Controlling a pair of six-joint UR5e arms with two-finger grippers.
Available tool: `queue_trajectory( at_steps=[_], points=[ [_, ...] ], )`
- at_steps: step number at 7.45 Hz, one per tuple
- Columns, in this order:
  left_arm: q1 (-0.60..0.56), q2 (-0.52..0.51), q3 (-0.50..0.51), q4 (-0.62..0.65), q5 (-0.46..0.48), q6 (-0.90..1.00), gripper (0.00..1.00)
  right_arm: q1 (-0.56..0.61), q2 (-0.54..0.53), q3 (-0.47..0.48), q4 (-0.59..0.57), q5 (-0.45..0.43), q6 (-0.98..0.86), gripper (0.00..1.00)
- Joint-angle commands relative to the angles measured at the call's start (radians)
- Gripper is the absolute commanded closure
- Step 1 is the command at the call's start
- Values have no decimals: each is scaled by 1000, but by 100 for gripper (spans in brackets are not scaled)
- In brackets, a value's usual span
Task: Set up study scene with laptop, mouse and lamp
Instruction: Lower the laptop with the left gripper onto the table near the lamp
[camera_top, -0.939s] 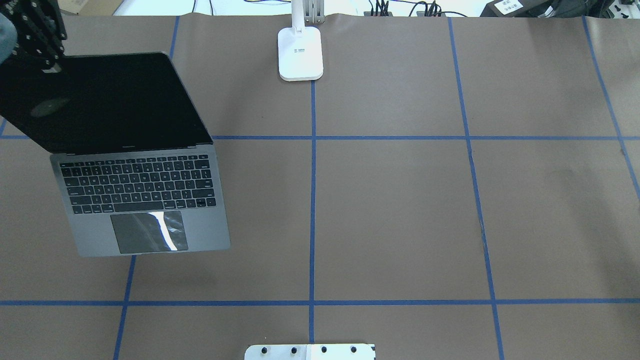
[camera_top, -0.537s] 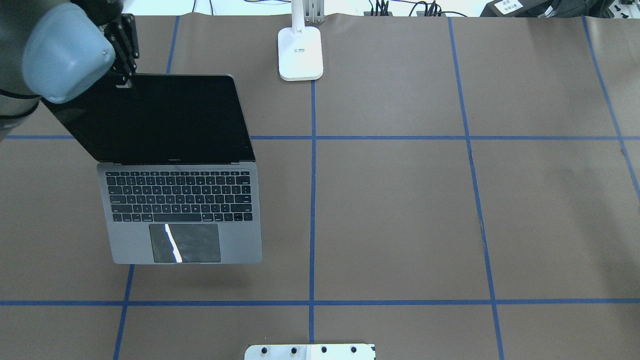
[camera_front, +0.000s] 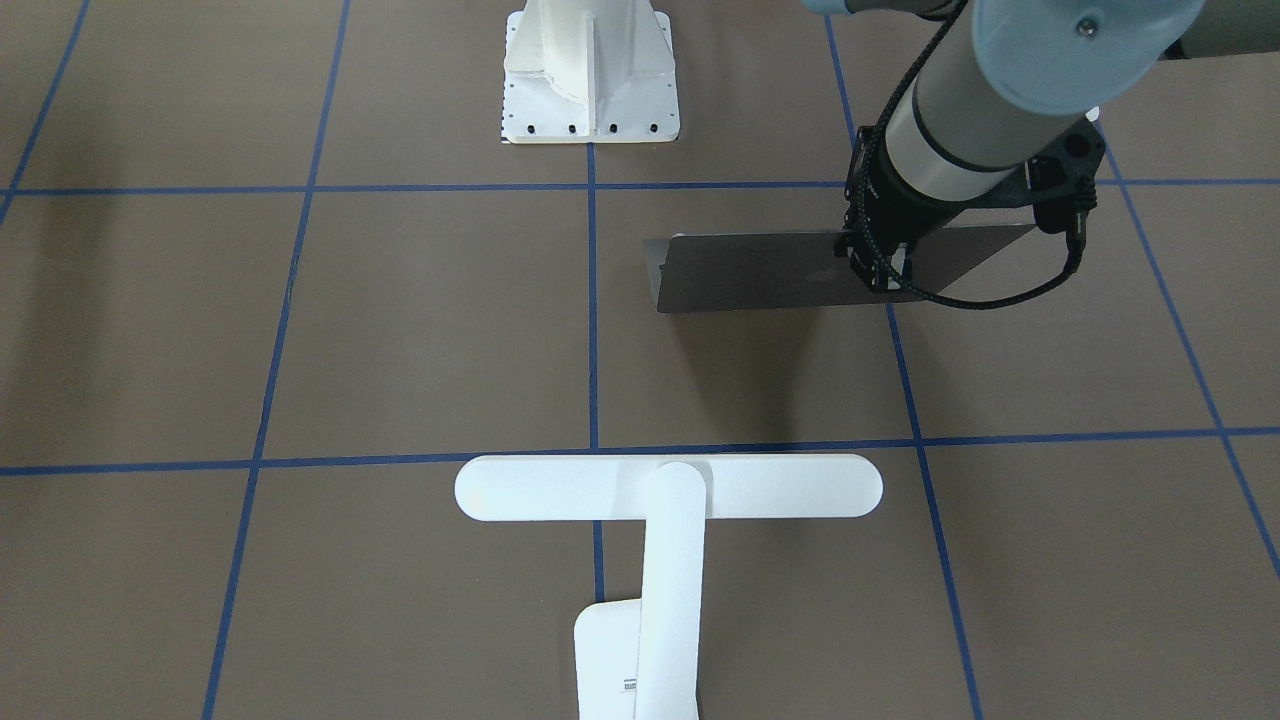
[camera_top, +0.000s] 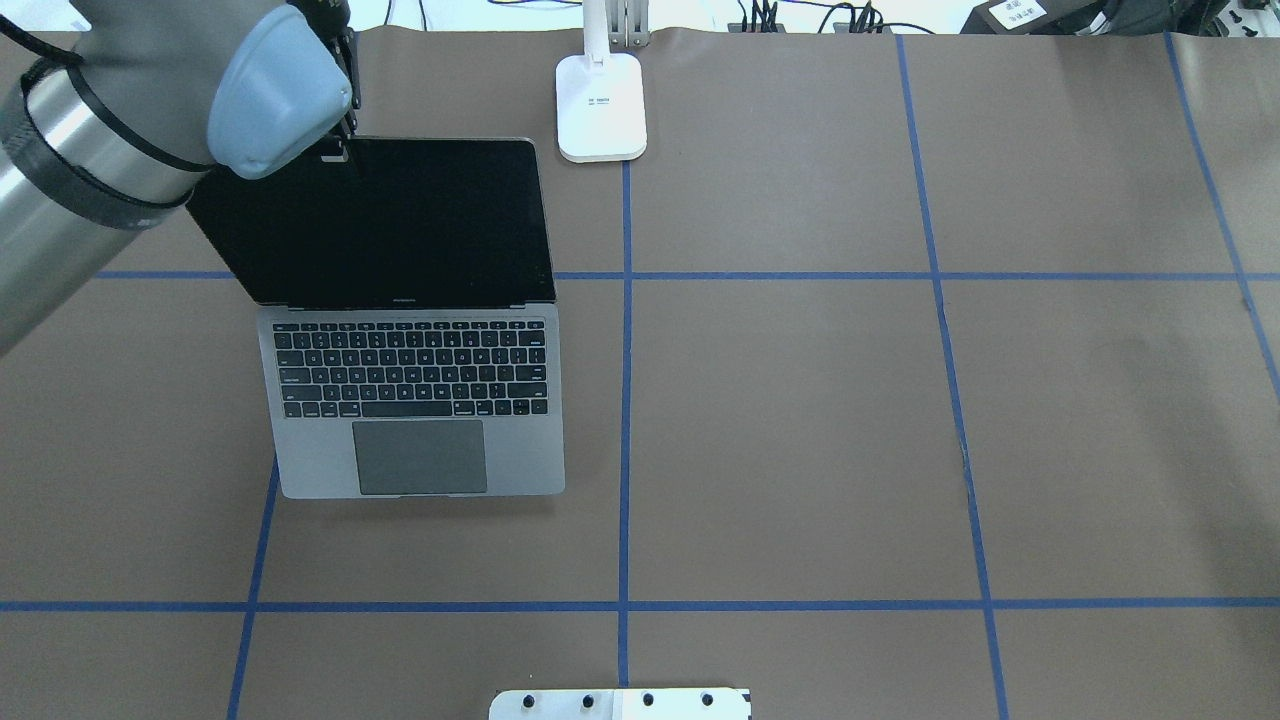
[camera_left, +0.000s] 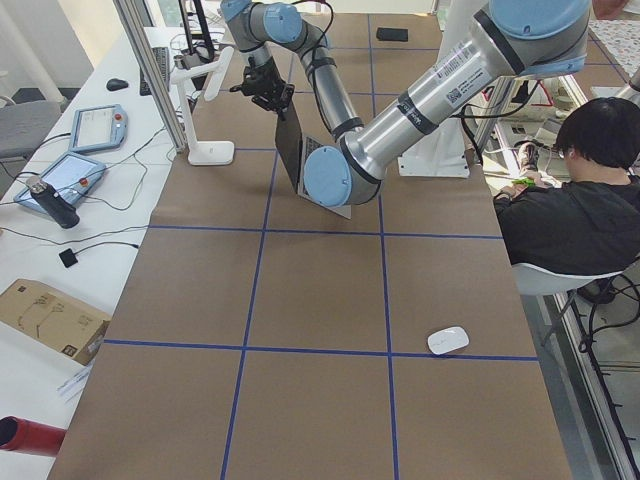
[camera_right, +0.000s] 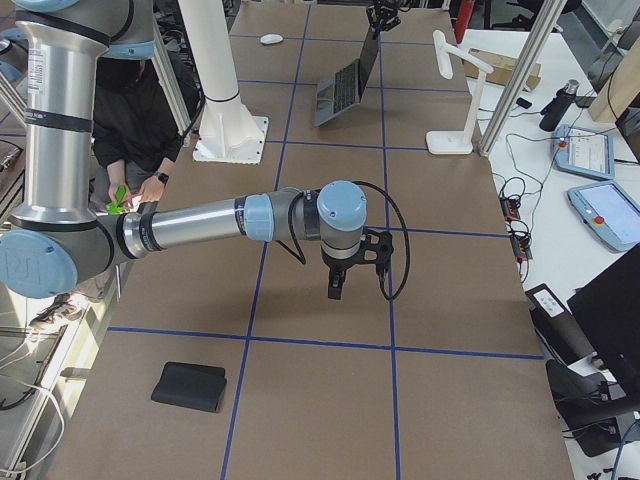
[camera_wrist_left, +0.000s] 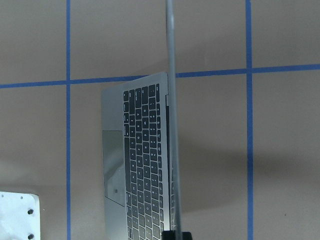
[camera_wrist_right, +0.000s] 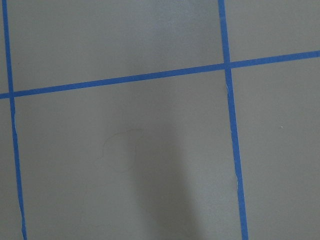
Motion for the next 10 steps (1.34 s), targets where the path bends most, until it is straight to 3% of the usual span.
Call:
queue_trajectory(
  at_steps=[1,10],
  points=[
    [1,-2,50,-70,-5,-3,100,0,3,1,0,0,1,0],
    [-1,-1,319,-546,-6,-160,100,-2,15,-10,2,-2,13,0]
  ],
)
